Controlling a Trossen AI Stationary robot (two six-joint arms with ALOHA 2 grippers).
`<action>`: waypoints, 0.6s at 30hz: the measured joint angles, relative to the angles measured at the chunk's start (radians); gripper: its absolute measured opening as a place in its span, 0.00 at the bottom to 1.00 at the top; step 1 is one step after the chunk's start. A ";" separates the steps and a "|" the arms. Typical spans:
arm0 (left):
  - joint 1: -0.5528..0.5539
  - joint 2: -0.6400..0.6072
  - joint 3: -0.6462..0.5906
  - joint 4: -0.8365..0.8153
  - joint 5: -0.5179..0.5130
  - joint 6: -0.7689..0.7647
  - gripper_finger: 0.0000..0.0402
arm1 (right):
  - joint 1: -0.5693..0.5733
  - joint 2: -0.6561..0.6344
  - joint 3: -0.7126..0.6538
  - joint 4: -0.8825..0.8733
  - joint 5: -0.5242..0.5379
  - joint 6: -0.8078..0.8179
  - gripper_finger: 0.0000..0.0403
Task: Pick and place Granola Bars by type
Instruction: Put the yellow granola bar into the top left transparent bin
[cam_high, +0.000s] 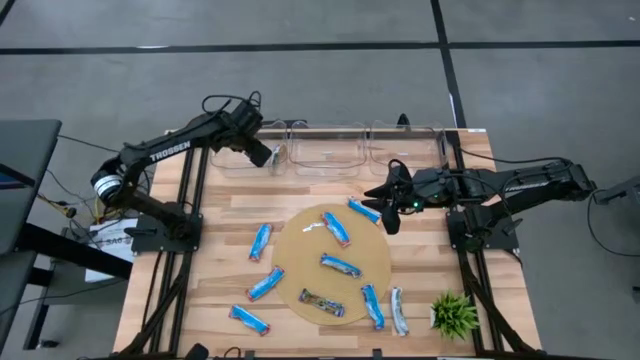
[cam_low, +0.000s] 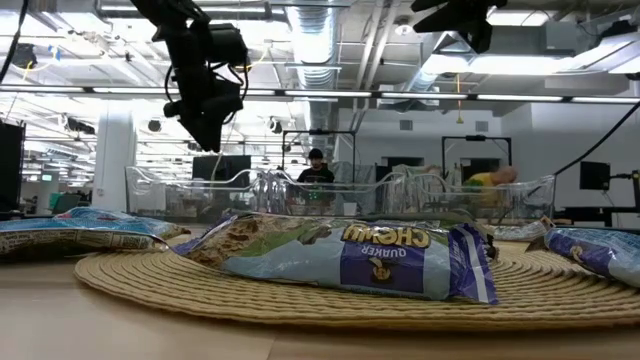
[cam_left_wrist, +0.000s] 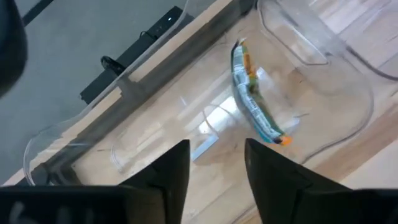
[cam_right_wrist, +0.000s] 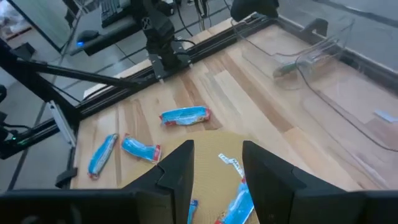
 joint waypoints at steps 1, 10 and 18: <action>-0.002 -0.008 0.000 0.002 0.004 -0.002 0.39 | -0.001 0.000 0.000 0.000 -0.002 0.002 0.32; -0.047 -0.152 0.000 0.179 0.300 -0.044 0.40 | -0.064 0.010 0.000 -0.380 0.106 0.292 0.31; -0.120 -0.285 0.001 0.541 0.684 -0.153 0.38 | -0.137 0.120 0.000 -0.663 0.156 0.411 0.31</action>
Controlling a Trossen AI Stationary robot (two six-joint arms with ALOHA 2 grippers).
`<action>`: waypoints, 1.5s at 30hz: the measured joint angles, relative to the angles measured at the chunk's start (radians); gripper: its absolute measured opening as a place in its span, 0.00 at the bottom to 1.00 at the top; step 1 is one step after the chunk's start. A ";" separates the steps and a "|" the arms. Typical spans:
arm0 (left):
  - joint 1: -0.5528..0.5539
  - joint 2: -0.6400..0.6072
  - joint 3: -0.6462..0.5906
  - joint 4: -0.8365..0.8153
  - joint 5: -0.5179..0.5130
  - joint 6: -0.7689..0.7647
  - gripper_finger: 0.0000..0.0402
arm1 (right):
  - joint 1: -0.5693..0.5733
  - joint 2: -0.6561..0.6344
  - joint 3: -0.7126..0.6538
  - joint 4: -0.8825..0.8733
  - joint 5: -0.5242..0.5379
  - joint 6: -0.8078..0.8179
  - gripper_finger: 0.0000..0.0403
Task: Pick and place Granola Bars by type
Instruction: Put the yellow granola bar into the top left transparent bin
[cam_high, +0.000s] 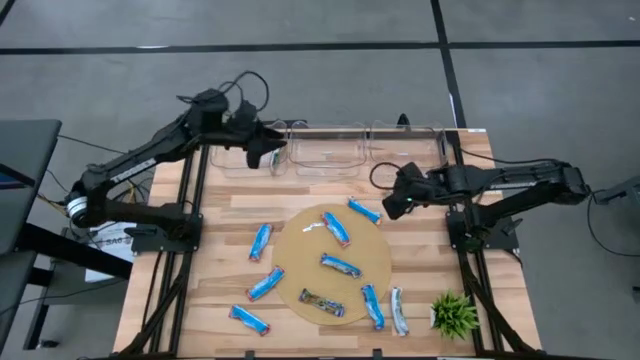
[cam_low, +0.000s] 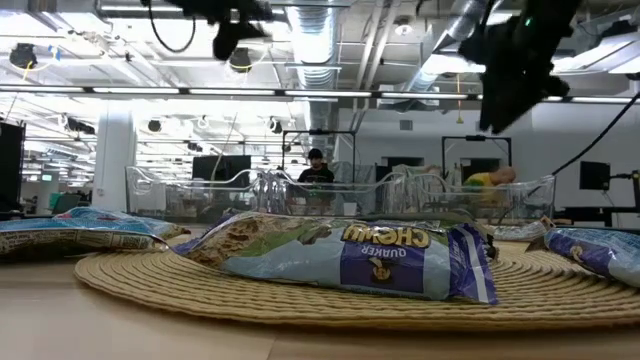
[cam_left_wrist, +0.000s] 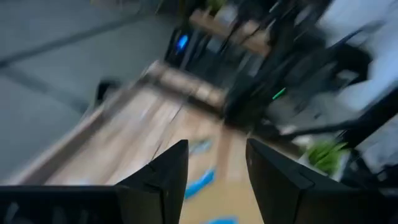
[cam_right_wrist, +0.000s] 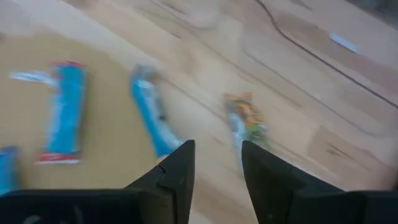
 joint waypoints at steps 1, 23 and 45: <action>-0.009 -0.011 0.000 0.029 0.002 -0.014 0.38 | -0.010 0.024 0.000 -0.013 0.000 -0.006 0.31; -0.138 -0.056 0.000 0.084 -0.011 -0.081 0.38 | -0.086 0.495 -0.066 0.064 -0.025 -0.191 0.64; -0.152 -0.056 0.000 0.068 -0.013 -0.099 0.38 | -0.183 0.419 -0.209 0.247 -0.145 -0.235 0.37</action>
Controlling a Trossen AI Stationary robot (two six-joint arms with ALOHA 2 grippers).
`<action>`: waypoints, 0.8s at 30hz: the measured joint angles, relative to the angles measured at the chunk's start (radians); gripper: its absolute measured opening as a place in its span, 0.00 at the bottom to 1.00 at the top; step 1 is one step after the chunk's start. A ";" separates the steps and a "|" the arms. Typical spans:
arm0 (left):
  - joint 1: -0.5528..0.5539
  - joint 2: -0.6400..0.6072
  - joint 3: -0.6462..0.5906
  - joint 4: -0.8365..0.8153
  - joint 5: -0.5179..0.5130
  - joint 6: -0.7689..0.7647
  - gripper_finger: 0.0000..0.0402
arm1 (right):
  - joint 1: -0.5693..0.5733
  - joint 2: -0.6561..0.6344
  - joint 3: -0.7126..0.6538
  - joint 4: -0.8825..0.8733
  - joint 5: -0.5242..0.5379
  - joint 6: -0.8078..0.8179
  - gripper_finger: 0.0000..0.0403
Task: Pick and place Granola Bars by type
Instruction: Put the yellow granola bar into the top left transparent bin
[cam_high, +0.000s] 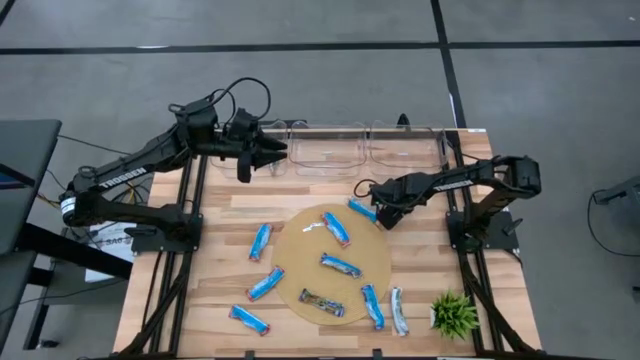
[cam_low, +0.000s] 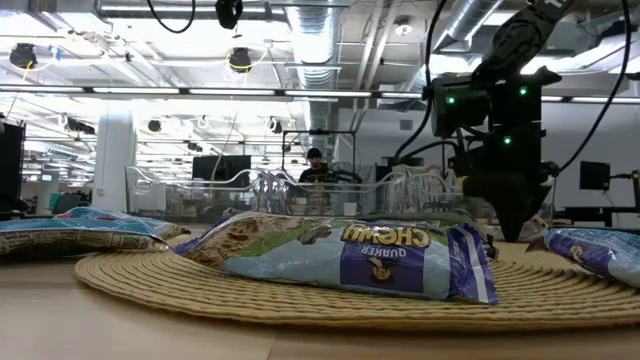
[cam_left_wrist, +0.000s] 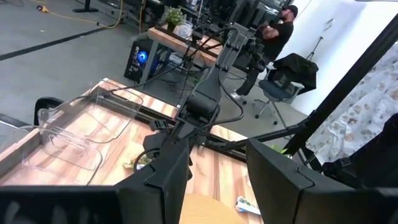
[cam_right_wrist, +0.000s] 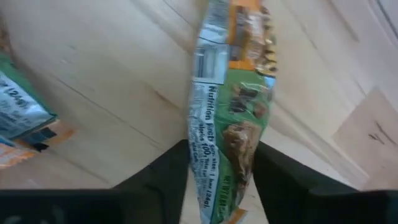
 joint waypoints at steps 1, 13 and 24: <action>0.000 0.000 0.000 0.000 0.000 0.000 0.38 | 0.000 -0.009 -0.002 0.005 -0.002 0.006 0.34; 0.000 0.000 0.000 -0.126 -0.158 -0.011 0.38 | -0.013 -0.186 -0.005 0.077 -0.043 0.126 0.18; -0.012 0.137 0.000 -0.140 -0.244 -0.219 0.38 | -0.014 -0.472 0.001 0.618 -0.202 0.221 0.18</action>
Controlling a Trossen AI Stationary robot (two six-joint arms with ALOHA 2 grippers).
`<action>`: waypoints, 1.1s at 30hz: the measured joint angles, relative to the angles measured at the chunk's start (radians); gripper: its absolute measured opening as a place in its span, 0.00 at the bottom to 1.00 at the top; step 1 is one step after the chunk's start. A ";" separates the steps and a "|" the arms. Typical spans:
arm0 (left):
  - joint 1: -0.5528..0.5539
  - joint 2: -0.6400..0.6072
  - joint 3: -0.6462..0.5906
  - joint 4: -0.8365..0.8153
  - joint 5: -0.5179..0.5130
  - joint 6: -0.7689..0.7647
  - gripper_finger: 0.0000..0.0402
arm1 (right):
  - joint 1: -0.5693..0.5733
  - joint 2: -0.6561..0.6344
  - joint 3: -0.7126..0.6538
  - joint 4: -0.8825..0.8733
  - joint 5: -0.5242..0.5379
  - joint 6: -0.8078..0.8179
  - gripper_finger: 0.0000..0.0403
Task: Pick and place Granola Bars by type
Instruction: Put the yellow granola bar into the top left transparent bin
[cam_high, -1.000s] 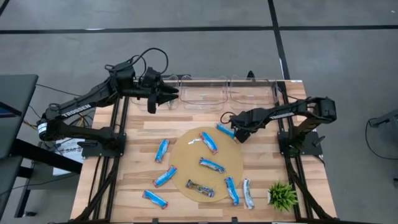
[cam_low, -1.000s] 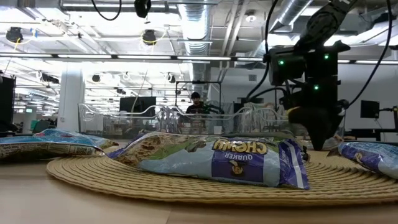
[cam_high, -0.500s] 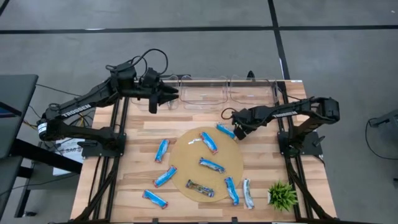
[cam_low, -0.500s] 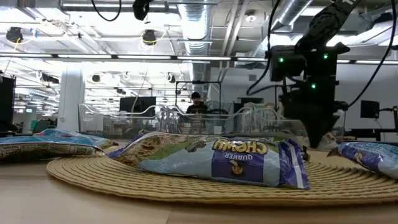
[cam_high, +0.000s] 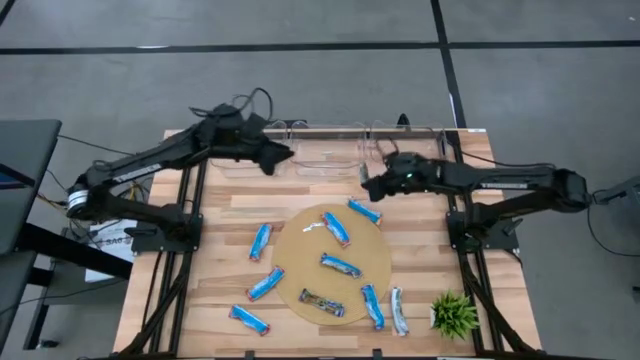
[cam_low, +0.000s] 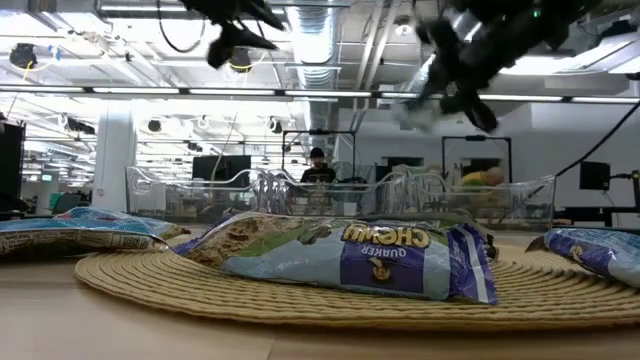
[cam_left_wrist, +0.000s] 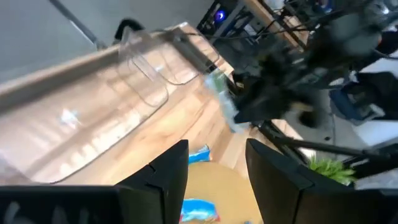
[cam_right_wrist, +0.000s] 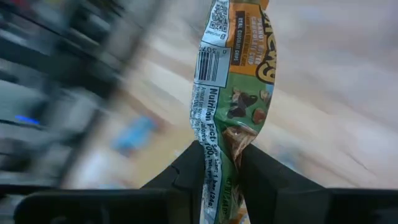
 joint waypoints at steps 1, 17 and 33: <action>-0.002 0.030 0.000 0.037 0.008 -0.022 0.38 | 0.000 -0.006 0.004 0.041 -0.011 -0.001 0.18; -0.020 0.369 0.006 0.661 0.218 -0.346 0.38 | 0.001 0.105 0.192 0.080 -0.129 -0.072 0.19; -0.021 0.369 0.010 0.684 0.194 -0.267 0.37 | 0.008 0.213 0.296 0.087 -0.227 -0.124 0.19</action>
